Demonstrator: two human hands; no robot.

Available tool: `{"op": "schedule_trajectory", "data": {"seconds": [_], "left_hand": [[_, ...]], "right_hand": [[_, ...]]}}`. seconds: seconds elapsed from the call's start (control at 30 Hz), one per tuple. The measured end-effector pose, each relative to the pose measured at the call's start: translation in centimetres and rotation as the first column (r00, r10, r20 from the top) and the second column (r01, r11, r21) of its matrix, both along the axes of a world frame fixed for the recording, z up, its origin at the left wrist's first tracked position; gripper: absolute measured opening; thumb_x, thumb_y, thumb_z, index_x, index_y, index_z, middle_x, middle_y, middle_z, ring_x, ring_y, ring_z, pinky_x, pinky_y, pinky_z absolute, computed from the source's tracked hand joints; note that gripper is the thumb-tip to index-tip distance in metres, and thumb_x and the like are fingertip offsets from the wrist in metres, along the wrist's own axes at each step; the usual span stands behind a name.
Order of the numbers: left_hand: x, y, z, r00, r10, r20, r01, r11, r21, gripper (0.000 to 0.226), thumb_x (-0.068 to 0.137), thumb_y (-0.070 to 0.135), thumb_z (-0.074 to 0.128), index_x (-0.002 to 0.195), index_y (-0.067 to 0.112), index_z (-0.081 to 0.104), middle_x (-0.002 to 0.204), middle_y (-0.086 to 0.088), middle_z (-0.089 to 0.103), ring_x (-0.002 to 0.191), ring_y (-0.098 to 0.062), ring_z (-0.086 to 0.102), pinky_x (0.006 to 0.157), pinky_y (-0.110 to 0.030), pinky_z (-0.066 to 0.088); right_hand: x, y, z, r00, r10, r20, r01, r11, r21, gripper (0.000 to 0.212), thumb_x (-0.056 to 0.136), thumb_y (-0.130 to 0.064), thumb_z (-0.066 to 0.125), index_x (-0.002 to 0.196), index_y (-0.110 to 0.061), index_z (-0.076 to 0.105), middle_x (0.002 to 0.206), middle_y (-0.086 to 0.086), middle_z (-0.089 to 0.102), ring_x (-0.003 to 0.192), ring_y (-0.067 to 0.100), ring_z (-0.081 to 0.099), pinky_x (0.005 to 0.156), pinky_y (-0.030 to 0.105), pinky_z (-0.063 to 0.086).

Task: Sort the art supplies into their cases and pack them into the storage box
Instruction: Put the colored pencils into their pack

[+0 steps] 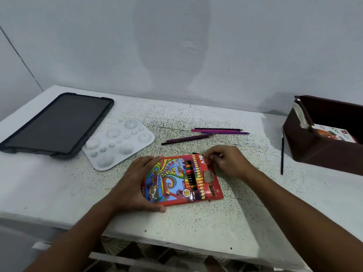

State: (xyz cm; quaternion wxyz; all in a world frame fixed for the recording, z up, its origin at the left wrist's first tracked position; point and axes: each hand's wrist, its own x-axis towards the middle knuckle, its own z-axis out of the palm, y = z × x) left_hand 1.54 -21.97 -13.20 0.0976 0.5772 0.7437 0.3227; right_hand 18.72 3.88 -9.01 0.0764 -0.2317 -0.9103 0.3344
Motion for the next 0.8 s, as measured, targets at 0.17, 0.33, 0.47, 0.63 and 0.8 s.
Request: {"op": "schedule_trajectory", "data": {"seconds": [0.17, 0.33, 0.47, 0.63, 0.8], "left_hand": [[-0.1, 0.1, -0.1, 1.000, 0.005, -0.001, -0.005, 1.000, -0.005, 0.121, 0.046, 0.075, 0.080, 0.147, 0.041, 0.023, 0.143, 0.009, 0.036, 0.136, -0.012, 0.031, 0.111, -0.035, 0.030], [-0.1, 0.0, -0.2, 1.000, 0.009, -0.002, -0.009, 1.000, -0.008, 0.121, 0.047, 0.077, 0.078, 0.148, 0.043, 0.020, 0.146, 0.009, 0.034, 0.138, -0.011, 0.028, 0.113, -0.037, 0.028], [0.0, 0.1, 0.0, 1.000, 0.001, -0.004, -0.001, 1.000, 0.005, 0.120, 0.047, 0.078, 0.076, 0.147, 0.047, 0.017, 0.144, 0.010, 0.035, 0.137, -0.008, 0.028, 0.111, -0.031, 0.026], [0.0, 0.1, -0.1, 1.000, 0.002, 0.000, -0.002, 1.000, 0.000, 0.120, 0.047, 0.078, 0.077, 0.147, 0.047, 0.018, 0.144, 0.009, 0.035, 0.137, -0.007, 0.027, 0.112, -0.026, 0.023], [0.1, 0.1, 0.0, 1.000, 0.009, 0.006, -0.009, 1.000, 0.001, 0.119, 0.045, 0.079, 0.076, 0.145, 0.053, 0.016, 0.145, 0.011, 0.035, 0.136, 0.009, 0.017, 0.110, -0.007, 0.011]], "right_hand": [[-2.9, 2.4, 0.1, 0.997, -0.081, 0.011, 0.073, 0.947, 0.312, 0.033, 0.095, -0.005, 0.049, 0.125, -0.015, 0.061, 0.131, 0.006, 0.056, 0.117, 0.024, 0.053, 0.093, 0.032, 0.043], [-5.0, 2.8, -0.7, 0.985, -0.060, 0.159, -0.028, 0.866, 0.499, 0.046, 0.094, -0.007, 0.047, 0.138, -0.021, 0.047, 0.134, 0.005, 0.051, 0.120, 0.028, 0.049, 0.087, 0.040, 0.049], [-5.1, 2.9, -1.2, 0.976, -0.103, 0.190, -0.017, 0.840, 0.543, 0.041, 0.096, -0.014, 0.050, 0.137, -0.019, 0.047, 0.128, 0.008, 0.050, 0.115, 0.028, 0.048, 0.080, 0.038, 0.049], [-4.8, 2.4, -1.2, 0.977, -0.119, 0.178, -0.001, 0.828, 0.561, 0.028, 0.093, -0.014, 0.053, 0.121, -0.017, 0.054, 0.122, 0.006, 0.050, 0.112, 0.026, 0.046, 0.070, 0.032, 0.041], [-3.1, 3.3, -1.0, 0.981, -0.063, 0.185, -0.045, 0.851, 0.523, 0.026, 0.092, -0.013, 0.052, 0.118, -0.019, 0.056, 0.120, 0.003, 0.054, 0.112, 0.024, 0.043, 0.072, 0.032, 0.039]]}}
